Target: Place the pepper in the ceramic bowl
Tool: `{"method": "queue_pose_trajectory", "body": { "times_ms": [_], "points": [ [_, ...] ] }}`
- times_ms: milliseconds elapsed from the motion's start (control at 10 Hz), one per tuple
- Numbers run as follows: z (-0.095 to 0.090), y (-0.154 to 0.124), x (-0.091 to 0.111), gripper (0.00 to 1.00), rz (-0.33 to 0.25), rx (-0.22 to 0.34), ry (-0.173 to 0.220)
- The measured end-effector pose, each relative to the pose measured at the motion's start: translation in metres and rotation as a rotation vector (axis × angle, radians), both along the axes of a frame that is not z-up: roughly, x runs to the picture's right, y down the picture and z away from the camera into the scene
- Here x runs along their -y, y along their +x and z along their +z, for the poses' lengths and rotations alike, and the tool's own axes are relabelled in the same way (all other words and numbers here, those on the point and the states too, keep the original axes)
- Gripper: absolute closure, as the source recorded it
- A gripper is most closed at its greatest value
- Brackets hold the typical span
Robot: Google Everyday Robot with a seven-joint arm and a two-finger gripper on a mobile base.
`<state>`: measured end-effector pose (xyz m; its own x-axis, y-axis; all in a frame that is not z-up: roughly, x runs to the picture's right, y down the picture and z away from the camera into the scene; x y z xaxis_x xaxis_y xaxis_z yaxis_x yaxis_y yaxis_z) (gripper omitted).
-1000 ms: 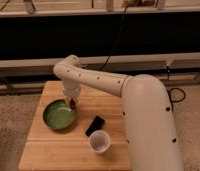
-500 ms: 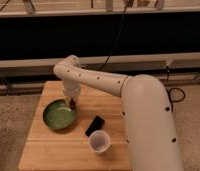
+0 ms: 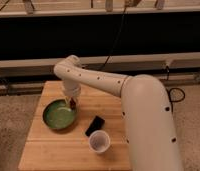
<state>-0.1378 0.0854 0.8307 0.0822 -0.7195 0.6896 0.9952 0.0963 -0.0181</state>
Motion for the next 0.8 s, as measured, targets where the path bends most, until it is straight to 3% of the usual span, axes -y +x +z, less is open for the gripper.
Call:
{"method": "queue_pose_trajectory", "body": {
  "times_ms": [700, 800],
  "points": [
    [-0.0004, -0.0029, -0.0001, 0.67, -0.004, 0.006, -0.005],
    [-0.0004, -0.0024, 0.0003, 0.71, -0.003, 0.006, -0.005]
  ]
}}
